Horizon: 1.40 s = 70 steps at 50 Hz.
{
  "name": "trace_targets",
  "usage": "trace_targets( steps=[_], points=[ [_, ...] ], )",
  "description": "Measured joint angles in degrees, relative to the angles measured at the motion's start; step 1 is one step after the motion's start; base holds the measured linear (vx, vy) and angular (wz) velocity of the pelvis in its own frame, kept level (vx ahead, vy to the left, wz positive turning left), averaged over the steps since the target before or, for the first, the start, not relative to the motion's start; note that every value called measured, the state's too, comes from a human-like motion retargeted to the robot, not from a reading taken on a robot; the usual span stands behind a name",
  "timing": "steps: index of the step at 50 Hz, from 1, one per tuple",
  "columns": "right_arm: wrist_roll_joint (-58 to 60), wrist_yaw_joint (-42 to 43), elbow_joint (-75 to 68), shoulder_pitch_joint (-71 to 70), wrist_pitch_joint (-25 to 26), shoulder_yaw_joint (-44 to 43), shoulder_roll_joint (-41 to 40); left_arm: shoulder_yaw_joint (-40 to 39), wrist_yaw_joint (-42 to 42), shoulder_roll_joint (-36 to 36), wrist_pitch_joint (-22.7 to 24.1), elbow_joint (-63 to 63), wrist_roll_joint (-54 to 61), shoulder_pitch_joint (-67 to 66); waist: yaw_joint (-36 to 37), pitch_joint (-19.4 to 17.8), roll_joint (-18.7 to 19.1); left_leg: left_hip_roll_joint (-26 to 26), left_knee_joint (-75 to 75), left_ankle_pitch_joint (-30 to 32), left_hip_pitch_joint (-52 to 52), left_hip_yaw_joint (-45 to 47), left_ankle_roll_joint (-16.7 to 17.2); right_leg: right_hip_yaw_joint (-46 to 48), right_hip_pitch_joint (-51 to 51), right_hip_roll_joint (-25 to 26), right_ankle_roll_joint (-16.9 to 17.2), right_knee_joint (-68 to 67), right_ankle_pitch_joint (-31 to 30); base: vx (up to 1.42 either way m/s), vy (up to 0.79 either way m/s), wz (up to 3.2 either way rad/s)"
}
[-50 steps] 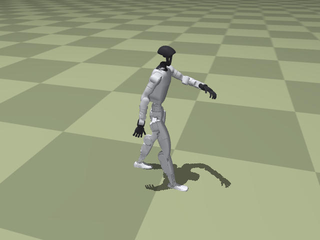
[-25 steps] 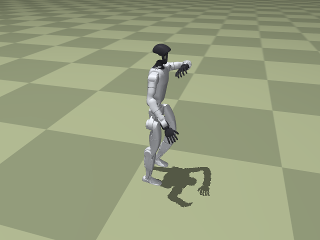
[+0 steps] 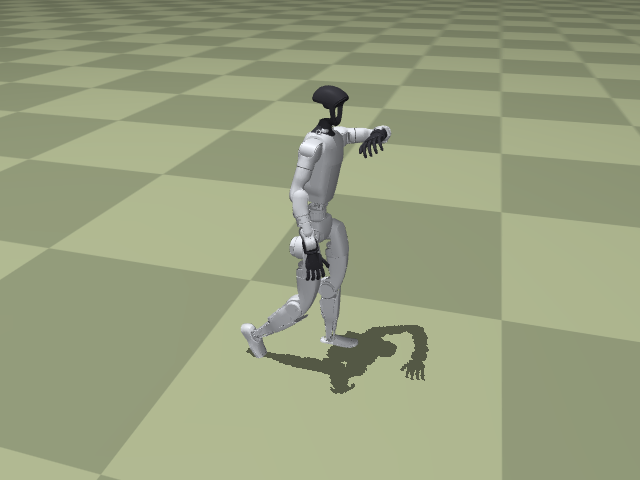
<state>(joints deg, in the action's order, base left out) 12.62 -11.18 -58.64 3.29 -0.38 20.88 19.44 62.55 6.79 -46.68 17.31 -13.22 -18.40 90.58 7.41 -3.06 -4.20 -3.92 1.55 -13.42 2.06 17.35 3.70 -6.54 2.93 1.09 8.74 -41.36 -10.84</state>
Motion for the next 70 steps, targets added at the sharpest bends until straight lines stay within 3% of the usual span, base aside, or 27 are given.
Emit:
trace_targets(
  steps=[2,5,11,15,20,23,25,31,35,38,40,43,47,51,55,58,61,65,70],
  points=[
    [-0.8,-0.5,-0.4,2.4,0.3,-0.2,-0.5,-0.1,-0.4,-0.2,-0.9,0.6,-0.8,-0.4,-1.0,0.7,0.4,-0.1,-1.4,-1.9,-0.5,-0.7,0.4,3.2,-6.8,-0.9,-1.6,-8.6,-0.7,0.58,0.24,0.27],
    [-2.5,-0.6,-0.9,4.9,0.4,-0.4,-0.8,-0.3,-1.3,-0.4,-2.1,1.6,-2.2,-0.5,-3.2,0.9,1.2,0.0,-3.2,-4.2,-1.3,-2.4,1.6,8.6,-14.5,-3.3,-5.7,-14.2,6.2,0.54,0.22,0.55],
    [-4.4,-0.3,-2.8,6.9,-0.2,-0.7,-1.2,-0.4,-2.1,-0.3,-2.0,2.5,-3.0,-0.4,-9.4,-0.6,2.2,1.9,-5.0,-7.6,-4.2,-7.9,2.0,16.3,-19.7,-5.5,-9.0,1.0,15.4,0.52,0.13,0.94],
    [-5.4,0.5,-3.9,6.8,0.5,-0.7,-1.3,0.1,-2.3,0.0,-1.7,2.1,-1.1,0.1,-13.3,-2.2,0.7,5.2,-5.6,-9.5,-7.6,-12.1,1.4,15.6,-18.1,-5.4,-7.2,23.7,12.3,0.53,0.03,1.08],
    [-1.9,0.2,-3.6,5.9,2.4,-1.4,-1.6,1.5,-3.7,0.2,-2.2,1.3,-0.1,1.2,-16.5,-5.0,-2.7,9.0,-5.7,-12.5,-14.3,-16.5,0.6,13.0,-16.2,-7.1,0.6,46.4,0.9,0.59,-0.06,0.78],
    [0.3,-0.7,-3.2,5.8,1.6,-2.2,-1.8,1.8,-4.1,0.5,-1.4,1.0,-2.3,0.8,-16.8,-4.9,-2.6,8.3,-5.3,-13.3,-17.3,-17.4,0.9,16.5,-19.9,-6.3,4.8,46.4,5.5,0.62,-0.1,0.28],
    [0.4,-0.5,-3.1,6.3,1.3,-2.6,-1.9,2.0,-4.2,0.7,-1.2,0.7,-2.8,0.2,-17.0,-4.0,-2.3,7.7,-5.4,-13.4,-18.9,-18.3,1.4,19.2,-20.1,-5.6,5.1,46.4,8.6,0.66,-0.12,0.29],
    [-0.4,0.2,-7.5,2.3,2.3,-4.1,0.0,0.3,-4.1,2.8,-1.8,1.4,-4.2,-0.6,-16.9,-2.1,-2.5,9.5,-10.7,-6.7,-21.3,-23.3,1.2,18.5,-14.7,-6.9,2.1,46.4,4.2,0.73,-0.16,0.31],
    [-2.4,2.3,-12.2,-1.1,3.7,-1.9,0.2,-0.1,-3.0,4.3,-3.4,1.7,-5.9,-2.5,-15.8,-0.5,-4.7,12.4,-27.8,3.3,-15.5,-22.9,0.5,17.1,-8.5,-9.7,-0.2,46.4,7.9,0.74,-0.2,0.09],
    [-3.1,4.5,-14.8,-5.0,4.7,-0.5,0.3,-0.4,-2.4,4.6,-4.6,1.5,-5.4,-3.5,-14.7,1.3,-5.5,13.0,-46.6,7.8,-4.2,-18.7,-1.2,16.3,-6.5,-10.9,-1.7,45.1,10.7,0.64,-0.18,-0.08],
    [-3.0,5.8,-15.5,-8.3,5.4,0.0,0.3,-0.6,-2.3,4.5,-5.2,1.2,-4.8,-3.8,-13.1,1.8,-5.9,12.5,-55.3,7.3,2.5,-15.4,-3.4,15.2,-5.5,-11.1,-1.9,44.2,12.2,0.58,-0.16,-0.47],
    [-2.9,7.3,-14.5,-13.8,5.7,0.4,0.3,-0.9,-2.0,4.0,-5.4,0.9,-4.4,-4.0,-9.5,1.7,-6.7,12.0,-59.8,1.6,9.5,-10.9,-7.1,12.4,-4.4,-11.2,-0.8,43.1,13.9,0.54,-0.12,-0.88],
    [-2.9,9.0,-9.2,-20.8,5.0,0.7,0.3,-1.1,-1.7,3.2,-5.2,0.8,-3.5,-3.9,-4.5,0.7,-7.8,12.2,-52.8,-4.1,15.2,-7.5,-9.7,8.2,-2.7,-11.3,0.6,42.0,15.8,0.51,-0.05,-1.07],
    [-2.6,10.2,-1.3,-26.5,3.9,0.7,0.4,-1.2,-2.3,2.0,-5.4,0.7,-1.1,-3.0,-0.7,-1.0,-6.9,10.5,-33.9,-1.9,16.2,-6.0,-9.5,5.1,-0.3,-9.6,0.4,41.5,17.7,0.5,0.01,-0.93],
    [-2.4,10.2,6.4,-30.2,2.4,0.4,0.5,-1.2,-3.2,0.6,-5.1,0.3,2.2,-1.7,2.4,-3.8,-3.2,5.7,-10.5,4.4,12.6,-4.8,-6.1,2.4,4.9,-5.0,-1.0,41.6,19.8,0.56,0.08,-0.85],
    [-2.7,9.6,10.4,-31.1,1.2,0.3,0.7,-1.1,-3.6,-0.3,-4.4,0.1,3.3,-0.7,3.4,-5.9,-1.1,3.2,0.4,5.6,10.6,-4.5,-1.8,1.1,10.0,-2.8,-1.6,41.9,21.4,0.61,0.13,-0.56],
    [-2.5,9.0,11.6,-30.1,0.8,0.7,0.4,-0.7,-3.7,-0.9,-4.1,-0.2,3.3,-0.4,3.8,-6.3,-1.3,2.4,3.5,4.4,10.1,-3.5,0.5,0.1,13.3,-2.8,-1.5,41.3,22.6,0.63,0.16,-0.32],
    [-1.2,8.4,9.6,-26.3,1.6,1.6,-0.5,-0.1,-3.3,-1.4,-4.1,-0.7,3.1,-0.8,4.1,-4.9,-2.1,1.6,3.5,6.6,7.5,-0.2,0.8,-1.2,15.2,-2.8,-2.0,38.1,22.2,0.67,0.2,-0.19],
    [1.2,5.9,0.1,-20.9,1.6,2.9,-2.1,-0.9,0.0,-1.8,-2.4,-0.8,2.6,-2.6,3.3,-2.7,-1.0,-0.1,2.0,5.6,3.0,0.9,-0.3,-1.3,11.3,-0.4,-1.3,23.5,12.9,0.7,0.25,-0.08]
  ],
)
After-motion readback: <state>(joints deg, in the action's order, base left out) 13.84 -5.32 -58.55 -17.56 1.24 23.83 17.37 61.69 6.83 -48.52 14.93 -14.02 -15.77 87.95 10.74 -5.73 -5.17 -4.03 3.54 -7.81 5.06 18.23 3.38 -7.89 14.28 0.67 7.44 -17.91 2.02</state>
